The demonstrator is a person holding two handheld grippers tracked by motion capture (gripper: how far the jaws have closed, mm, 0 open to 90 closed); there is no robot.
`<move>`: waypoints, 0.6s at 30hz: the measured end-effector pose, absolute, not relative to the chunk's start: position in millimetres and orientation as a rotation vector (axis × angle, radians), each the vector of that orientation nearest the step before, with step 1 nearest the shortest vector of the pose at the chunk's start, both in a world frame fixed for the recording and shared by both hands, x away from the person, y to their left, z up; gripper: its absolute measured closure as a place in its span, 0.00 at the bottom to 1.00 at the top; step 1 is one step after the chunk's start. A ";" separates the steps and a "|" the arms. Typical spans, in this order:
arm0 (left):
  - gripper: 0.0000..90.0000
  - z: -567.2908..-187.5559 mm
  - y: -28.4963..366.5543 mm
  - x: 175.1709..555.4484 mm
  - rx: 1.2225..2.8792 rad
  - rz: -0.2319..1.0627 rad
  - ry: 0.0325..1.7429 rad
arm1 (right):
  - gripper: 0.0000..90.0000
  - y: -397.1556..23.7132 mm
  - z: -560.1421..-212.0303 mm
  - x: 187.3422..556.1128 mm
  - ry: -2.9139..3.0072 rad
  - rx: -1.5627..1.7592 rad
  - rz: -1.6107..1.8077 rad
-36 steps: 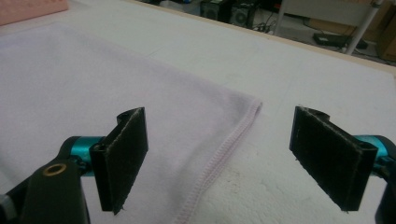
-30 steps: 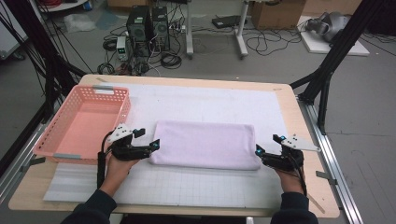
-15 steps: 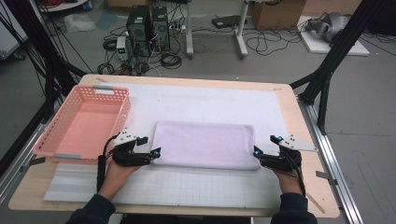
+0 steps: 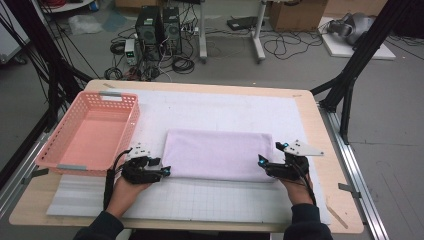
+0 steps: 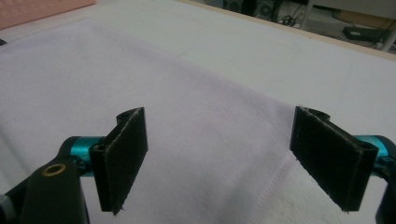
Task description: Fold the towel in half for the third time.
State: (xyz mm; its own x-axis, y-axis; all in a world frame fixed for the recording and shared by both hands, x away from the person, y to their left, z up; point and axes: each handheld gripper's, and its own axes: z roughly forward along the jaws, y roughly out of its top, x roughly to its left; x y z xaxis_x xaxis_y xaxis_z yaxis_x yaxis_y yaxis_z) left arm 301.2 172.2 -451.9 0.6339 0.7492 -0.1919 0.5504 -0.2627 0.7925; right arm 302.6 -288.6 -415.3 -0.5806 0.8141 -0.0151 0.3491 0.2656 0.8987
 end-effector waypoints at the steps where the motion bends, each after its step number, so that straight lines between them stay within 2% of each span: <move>1: 0.50 -451.7 172.4 300.9 1.964 0.286 1.015 | 0.20 -284.9 -414.6 304.1 2.065 1.046 1.275; 7: 0.62 -451.7 168.2 297.1 1.991 0.299 0.985 | 0.20 -273.8 -411.6 311.2 2.110 1.007 1.263; 8: 0.71 -451.7 167.6 297.0 1.994 0.289 0.977 | 0.20 -272.3 -411.2 313.3 2.124 1.012 1.271; 15: 0.83 -453.2 170.3 301.0 1.967 0.197 0.981 | 0.20 -260.0 -407.1 324.2 2.150 1.028 1.318; 18: 0.85 -453.1 168.9 300.3 1.966 0.205 0.980 | 0.18 -246.0 -404.5 333.9 2.179 1.009 1.299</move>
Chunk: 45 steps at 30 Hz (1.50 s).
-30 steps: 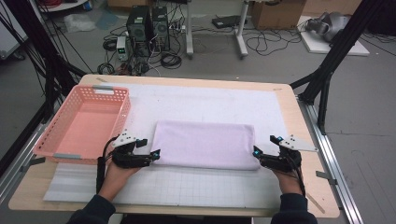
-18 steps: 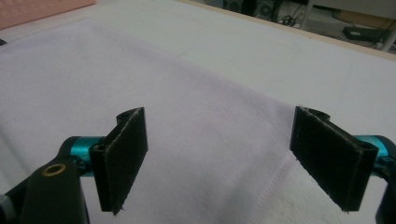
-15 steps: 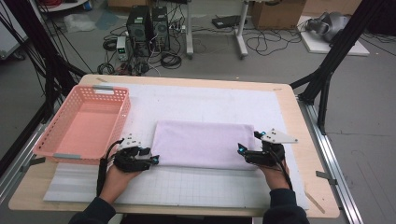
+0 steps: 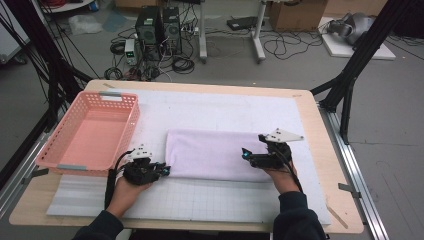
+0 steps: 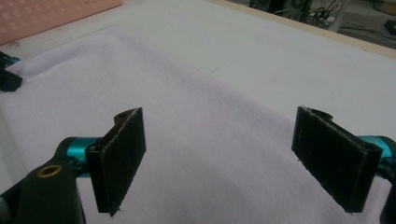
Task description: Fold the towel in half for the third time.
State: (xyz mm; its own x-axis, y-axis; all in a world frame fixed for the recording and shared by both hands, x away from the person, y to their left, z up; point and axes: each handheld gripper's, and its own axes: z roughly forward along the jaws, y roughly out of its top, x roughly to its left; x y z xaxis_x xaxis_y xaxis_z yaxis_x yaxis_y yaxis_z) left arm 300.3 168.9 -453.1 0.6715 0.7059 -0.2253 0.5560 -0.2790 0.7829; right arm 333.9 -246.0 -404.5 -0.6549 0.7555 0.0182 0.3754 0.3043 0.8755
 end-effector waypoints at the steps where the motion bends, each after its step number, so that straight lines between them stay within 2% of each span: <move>1: 0.85 -453.2 168.9 300.4 1.965 0.205 0.981 | 0.18 -240.6 -403.3 337.5 2.192 1.004 1.295; 10: 0.86 -453.6 169.4 300.8 1.951 0.191 0.990 | 0.19 -191.3 -394.7 382.3 2.332 0.959 1.290; 15: 0.86 -453.7 168.9 300.6 1.946 0.196 0.996 | 0.22 -150.1 -393.6 408.7 2.428 0.899 1.238; 18: 0.85 -453.8 169.5 301.0 1.947 0.193 0.997 | 0.23 -135.9 -394.6 415.9 2.461 0.877 1.222; 22: 0.85 -454.1 170.3 301.8 1.937 0.177 1.010 | 0.31 -110.2 -397.9 429.4 2.523 0.832 1.204; 35: 0.85 -454.5 172.6 304.2 1.928 0.141 1.025 | 0.33 -38.3 -422.5 462.1 2.711 0.748 1.062; 41: 0.84 -454.8 172.8 304.3 1.923 0.139 1.024 | 0.40 -15.1 -433.4 469.7 2.770 0.722 1.007; 45: 0.84 -454.7 172.8 304.4 1.925 0.138 1.024 | 0.61 -10.9 -432.3 471.4 2.824 0.671 1.024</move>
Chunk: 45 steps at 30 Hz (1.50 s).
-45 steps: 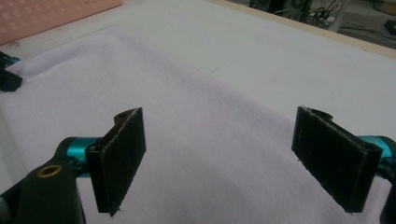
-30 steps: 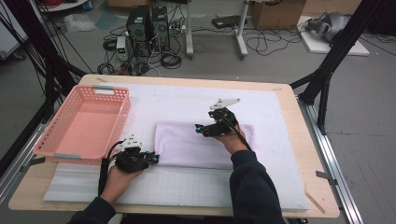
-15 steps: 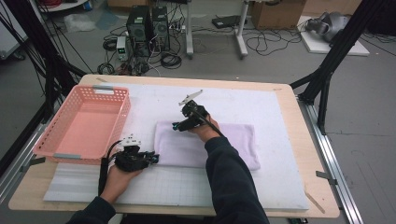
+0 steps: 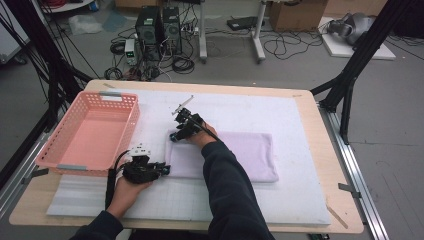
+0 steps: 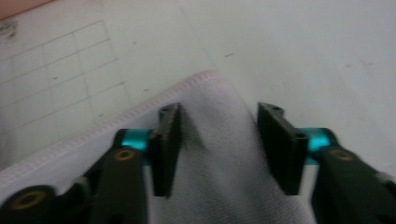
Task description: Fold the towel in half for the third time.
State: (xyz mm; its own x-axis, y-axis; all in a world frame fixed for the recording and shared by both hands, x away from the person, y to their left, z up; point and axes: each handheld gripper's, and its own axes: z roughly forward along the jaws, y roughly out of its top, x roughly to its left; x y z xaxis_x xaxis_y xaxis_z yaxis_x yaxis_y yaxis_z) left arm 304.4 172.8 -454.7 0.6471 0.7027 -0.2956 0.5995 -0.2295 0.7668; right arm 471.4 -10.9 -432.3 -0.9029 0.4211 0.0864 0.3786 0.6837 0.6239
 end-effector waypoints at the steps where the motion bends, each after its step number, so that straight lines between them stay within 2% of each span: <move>1: 0.85 -454.7 172.5 304.5 1.922 0.139 1.027 | 0.65 -10.0 -431.1 470.3 2.830 0.666 1.014; 4: 0.85 -454.3 172.8 304.8 1.922 0.129 1.036 | 0.83 -8.8 -428.8 467.1 2.861 0.654 1.002; 7: 0.87 -453.6 172.9 305.3 1.912 0.127 1.058 | 0.89 -6.5 -426.8 463.9 2.844 0.645 0.978; 14: 0.90 -448.6 176.2 304.8 1.849 0.133 1.065 | 0.90 -11.6 -415.6 458.5 2.771 0.640 1.022; 18: 0.91 -440.1 186.1 304.3 1.737 0.082 1.067 | 0.90 -20.9 -404.2 455.4 2.721 0.657 1.123; 25: 0.91 -428.2 184.6 298.9 1.643 0.062 1.001 | 0.90 -33.9 -384.5 450.7 2.669 0.619 1.230; 34: 0.91 -421.4 149.8 302.9 1.676 0.041 0.923 | 0.90 -79.4 -375.5 438.6 2.601 0.640 1.291; 45: 0.91 -404.5 84.9 315.7 1.716 -0.020 0.837 | 0.90 -142.4 -370.4 429.5 2.515 0.719 1.292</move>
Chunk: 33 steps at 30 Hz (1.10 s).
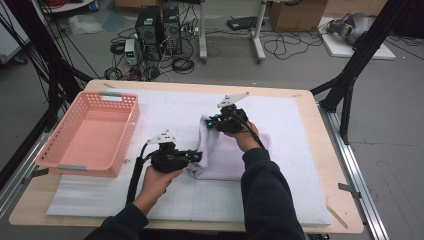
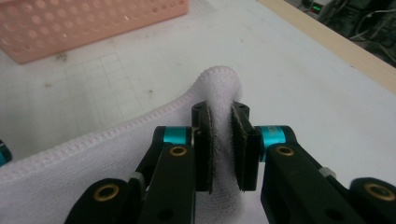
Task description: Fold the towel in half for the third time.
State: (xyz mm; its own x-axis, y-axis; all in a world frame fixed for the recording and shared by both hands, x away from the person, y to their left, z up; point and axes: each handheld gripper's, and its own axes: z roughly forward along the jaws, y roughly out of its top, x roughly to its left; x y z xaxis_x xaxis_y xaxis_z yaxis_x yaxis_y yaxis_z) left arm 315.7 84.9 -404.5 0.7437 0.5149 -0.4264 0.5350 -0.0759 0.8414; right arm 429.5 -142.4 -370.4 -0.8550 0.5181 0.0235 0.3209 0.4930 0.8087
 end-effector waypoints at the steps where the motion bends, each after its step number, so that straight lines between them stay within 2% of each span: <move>1: 0.91 -404.0 77.7 317.4 1.722 -0.026 0.831 | 0.90 -148.2 -370.7 428.5 2.504 0.717 1.282; 9: 0.91 -405.2 32.0 326.1 1.770 -0.052 0.798 | 0.89 -188.4 -373.7 425.5 2.475 0.795 1.260; 26: 0.89 -416.1 -49.4 346.1 1.846 -0.083 0.818 | 0.87 -230.5 -387.3 428.5 2.425 0.895 1.143; 28: 0.83 -418.5 -53.1 347.9 1.827 -0.104 0.829 | 0.85 -233.4 -389.1 429.4 2.423 0.923 1.102; 31: 0.58 -417.3 -52.9 342.3 1.880 -0.065 0.768 | 0.72 -242.8 -393.3 429.1 2.400 1.007 1.075; 33: 0.46 -412.6 -45.0 336.9 1.888 -0.016 0.723 | 0.67 -255.9 -394.0 424.2 2.350 1.057 1.085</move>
